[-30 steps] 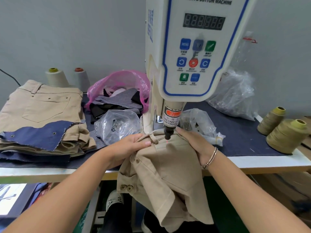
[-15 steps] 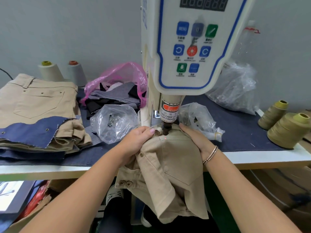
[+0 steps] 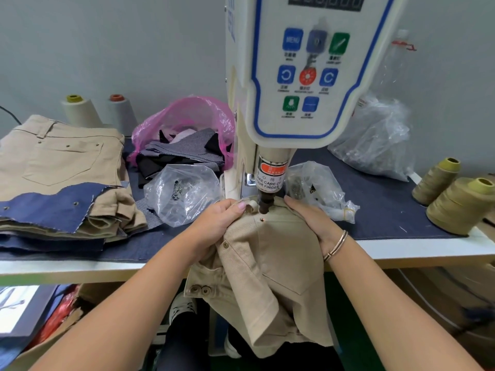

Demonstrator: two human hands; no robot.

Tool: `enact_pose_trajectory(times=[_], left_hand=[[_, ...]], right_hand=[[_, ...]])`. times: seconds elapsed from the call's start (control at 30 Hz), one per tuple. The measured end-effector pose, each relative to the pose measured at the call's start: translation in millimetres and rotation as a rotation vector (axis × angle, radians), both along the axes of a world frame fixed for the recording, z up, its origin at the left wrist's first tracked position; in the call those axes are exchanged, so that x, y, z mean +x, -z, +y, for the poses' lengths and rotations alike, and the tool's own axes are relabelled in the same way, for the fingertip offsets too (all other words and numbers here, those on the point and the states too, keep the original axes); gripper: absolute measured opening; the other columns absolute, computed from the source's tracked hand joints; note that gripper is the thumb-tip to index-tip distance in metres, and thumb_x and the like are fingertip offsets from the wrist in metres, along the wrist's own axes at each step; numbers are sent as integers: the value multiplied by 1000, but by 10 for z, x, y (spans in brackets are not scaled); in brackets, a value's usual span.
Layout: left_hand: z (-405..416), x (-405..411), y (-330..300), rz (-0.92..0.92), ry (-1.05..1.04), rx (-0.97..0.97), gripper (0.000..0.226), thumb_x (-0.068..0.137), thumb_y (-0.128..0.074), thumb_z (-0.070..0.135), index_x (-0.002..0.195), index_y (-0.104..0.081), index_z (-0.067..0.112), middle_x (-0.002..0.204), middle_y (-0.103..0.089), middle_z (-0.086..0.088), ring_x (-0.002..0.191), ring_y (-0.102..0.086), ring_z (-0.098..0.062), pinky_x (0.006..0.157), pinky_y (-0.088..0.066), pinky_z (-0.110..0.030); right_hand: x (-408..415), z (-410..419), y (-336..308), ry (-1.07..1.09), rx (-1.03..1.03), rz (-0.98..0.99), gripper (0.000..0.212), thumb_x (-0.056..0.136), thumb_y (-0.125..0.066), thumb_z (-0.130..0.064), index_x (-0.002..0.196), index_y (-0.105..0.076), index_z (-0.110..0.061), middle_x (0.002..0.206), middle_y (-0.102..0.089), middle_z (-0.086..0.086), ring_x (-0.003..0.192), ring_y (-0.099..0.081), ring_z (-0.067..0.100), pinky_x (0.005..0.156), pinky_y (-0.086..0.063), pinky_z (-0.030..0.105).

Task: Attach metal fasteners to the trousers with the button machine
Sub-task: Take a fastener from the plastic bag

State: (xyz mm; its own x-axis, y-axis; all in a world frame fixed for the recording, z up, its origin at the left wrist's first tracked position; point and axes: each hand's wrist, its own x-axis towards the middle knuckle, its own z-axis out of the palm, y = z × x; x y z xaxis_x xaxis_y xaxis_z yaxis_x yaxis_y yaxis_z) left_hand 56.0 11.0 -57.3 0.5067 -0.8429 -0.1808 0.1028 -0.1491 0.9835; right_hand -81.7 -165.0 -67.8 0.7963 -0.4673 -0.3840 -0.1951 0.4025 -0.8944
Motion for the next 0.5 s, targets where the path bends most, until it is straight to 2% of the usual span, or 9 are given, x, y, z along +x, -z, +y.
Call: enact_pose_trajectory(times=[0.07, 0.17, 0.23, 0.3, 0.37, 0.43, 0.5], left_hand=[[8, -7, -11, -13, 3, 3, 25, 96, -52, 36, 93, -62, 13, 92, -65, -6, 83, -60, -16, 76, -48, -30], [25, -21, -30, -5, 41, 9, 28, 97, -50, 34, 100, -64, 9, 95, -69, -6, 86, -64, -14, 75, -50, -24], [62, -33, -56, 12, 93, 8, 28, 97, -49, 32, 101, -63, 8, 98, -69, -5, 89, -65, -14, 75, -50, -21], [108, -15, -65, 18, 134, 7, 32, 97, -49, 31, 107, -64, 5, 108, -70, -10, 99, -66, -22, 86, -50, -28], [168, 17, -59, 20, 166, 11, 44, 92, -52, 36, 114, -62, -1, 116, -66, -20, 107, -63, -33, 97, -45, -41], [231, 49, -59, -15, 185, 11, 56, 84, -60, 44, 110, -61, -6, 111, -65, -28, 97, -61, -34, 92, -44, -44], [284, 92, -70, -99, 182, -32, 61, 80, -65, 51, 93, -61, -8, 89, -64, -24, 82, -55, -28, 78, -43, -39]], right_hand=[[-19, 32, -32, 0, -19, 29, 72, 46, -87, -51, 105, -73, -13, 111, -69, 14, 107, -64, 27, 97, -48, 41], [-72, 102, -101, -36, -5, 53, 48, 56, -80, -46, 93, -78, -15, 104, -71, 13, 94, -69, 22, 87, -53, 34], [-121, 151, -119, -73, 28, 46, 42, 64, -75, -42, 94, -77, -13, 105, -71, 13, 91, -68, 21, 87, -52, 33], [-180, 234, -140, -127, 64, 45, 37, 70, -70, -38, 93, -77, -11, 100, -72, 12, 86, -68, 20, 84, -52, 31], [-239, 335, -154, -172, 49, 42, 31, 72, -65, -33, 87, -76, -9, 89, -73, 10, 77, -69, 16, 74, -54, 25], [-292, 424, -185, -195, -8, 40, 28, 74, -62, -31, 86, -74, -7, 86, -72, 8, 75, -67, 14, 72, -53, 24], [-339, 454, -256, -216, -134, 47, 21, 82, -60, -27, 86, -72, -10, 84, -70, 7, 76, -63, 15, 71, -49, 24]])
